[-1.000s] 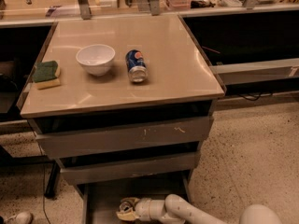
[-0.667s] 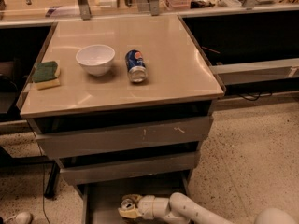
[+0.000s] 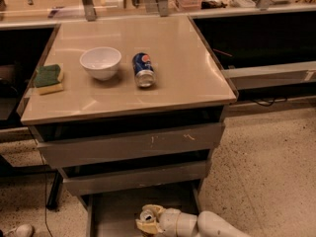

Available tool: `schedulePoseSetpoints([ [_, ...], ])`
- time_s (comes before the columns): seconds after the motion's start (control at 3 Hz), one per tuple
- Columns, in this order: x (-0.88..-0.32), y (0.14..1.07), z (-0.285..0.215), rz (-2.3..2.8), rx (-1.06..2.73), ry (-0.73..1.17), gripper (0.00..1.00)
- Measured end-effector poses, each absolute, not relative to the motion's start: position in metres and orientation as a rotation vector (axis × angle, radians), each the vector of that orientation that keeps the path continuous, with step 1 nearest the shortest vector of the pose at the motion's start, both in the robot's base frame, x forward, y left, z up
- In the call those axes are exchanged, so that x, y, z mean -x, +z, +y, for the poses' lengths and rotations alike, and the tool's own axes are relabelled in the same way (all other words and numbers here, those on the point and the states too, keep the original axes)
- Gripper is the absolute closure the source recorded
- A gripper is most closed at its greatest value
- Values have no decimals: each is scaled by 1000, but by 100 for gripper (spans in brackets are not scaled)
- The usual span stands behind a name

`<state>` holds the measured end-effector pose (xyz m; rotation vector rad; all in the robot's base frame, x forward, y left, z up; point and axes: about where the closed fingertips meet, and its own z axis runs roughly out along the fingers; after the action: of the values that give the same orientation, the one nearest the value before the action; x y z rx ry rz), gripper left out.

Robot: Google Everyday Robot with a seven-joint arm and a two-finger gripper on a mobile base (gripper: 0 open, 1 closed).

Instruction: Pick orange can from bottom drawer and place on counter

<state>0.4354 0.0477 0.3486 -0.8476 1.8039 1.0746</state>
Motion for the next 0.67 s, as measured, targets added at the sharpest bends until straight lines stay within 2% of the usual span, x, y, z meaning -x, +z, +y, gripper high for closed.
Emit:
schedulePoseSetpoints([
  [0.33, -422, 404, 21, 1818, 867, 953, 100],
  [0.67, -419, 415, 17, 1815, 912, 921, 100],
])
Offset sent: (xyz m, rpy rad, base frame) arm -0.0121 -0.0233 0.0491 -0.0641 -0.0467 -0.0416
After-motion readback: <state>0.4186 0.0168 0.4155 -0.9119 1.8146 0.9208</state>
